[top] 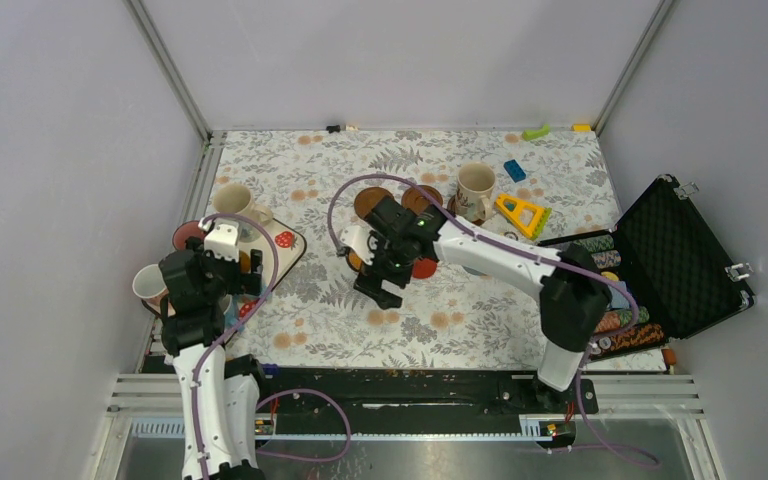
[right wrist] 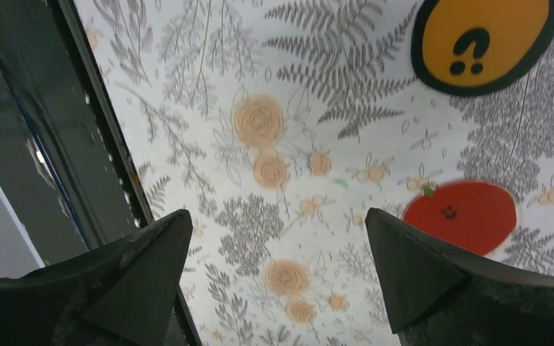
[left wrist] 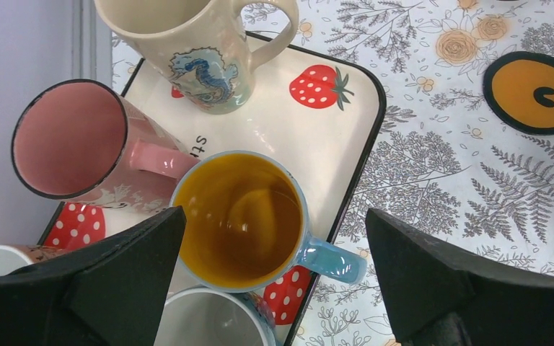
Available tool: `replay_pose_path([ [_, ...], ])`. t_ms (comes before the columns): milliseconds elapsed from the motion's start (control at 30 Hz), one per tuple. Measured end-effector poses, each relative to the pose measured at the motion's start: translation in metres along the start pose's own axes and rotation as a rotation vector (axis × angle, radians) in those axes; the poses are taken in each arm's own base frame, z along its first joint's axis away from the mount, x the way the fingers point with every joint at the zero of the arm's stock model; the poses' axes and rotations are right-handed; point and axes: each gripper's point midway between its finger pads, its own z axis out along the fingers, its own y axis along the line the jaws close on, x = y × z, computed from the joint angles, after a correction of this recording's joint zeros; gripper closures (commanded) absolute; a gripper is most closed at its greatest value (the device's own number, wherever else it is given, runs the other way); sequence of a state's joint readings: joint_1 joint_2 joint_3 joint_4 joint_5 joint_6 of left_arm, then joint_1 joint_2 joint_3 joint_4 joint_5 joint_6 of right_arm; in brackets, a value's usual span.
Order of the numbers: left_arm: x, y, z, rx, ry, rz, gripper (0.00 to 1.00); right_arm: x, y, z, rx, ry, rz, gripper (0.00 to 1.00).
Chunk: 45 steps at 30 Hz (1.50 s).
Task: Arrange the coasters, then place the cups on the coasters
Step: Pick up the cup from the tray.
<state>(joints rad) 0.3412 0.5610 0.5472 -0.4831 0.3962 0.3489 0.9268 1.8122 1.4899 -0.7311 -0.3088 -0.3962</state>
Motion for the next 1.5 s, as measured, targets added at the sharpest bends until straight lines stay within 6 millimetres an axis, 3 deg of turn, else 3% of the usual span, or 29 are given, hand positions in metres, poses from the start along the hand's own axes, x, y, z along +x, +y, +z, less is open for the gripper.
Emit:
replay_pose_path([
  [300, -0.005, 0.002, -0.005, -0.023, -0.024, 0.012, 0.01, 0.075, 0.014, -0.051, 0.095, 0.096, -0.1, 0.02],
  [433, -0.006, 0.002, -0.005, -0.023, -0.028, 0.013, 0.01, 0.083, 0.021, -0.084, 0.173, 0.0, -0.139, 0.02],
  [533, -0.005, 0.002, -0.004, -0.021, -0.025, 0.011, 0.01, 0.087, 0.024, -0.098, 0.217, -0.082, -0.165, 0.02],
  [600, -0.004, 0.002, -0.003, -0.017, -0.018, 0.005, 0.01, 0.09, 0.02, -0.097, 0.236, -0.091, -0.163, 0.02],
  [900, -0.001, 0.002, 0.0, -0.013, -0.007, 0.0, 0.01, 0.096, -0.004, -0.06, 0.258, -0.017, -0.109, 0.02],
  [1167, 0.002, 0.002, 0.002, -0.008, 0.006, -0.007, 0.01, 0.09, -0.012, -0.061, 0.306, -0.046, -0.091, 0.02],
  [1500, 0.017, 0.001, 0.012, 0.023, 0.085, -0.041, 0.01, 0.082, -0.018, -0.076, 0.375, -0.093, -0.07, 0.02],
])
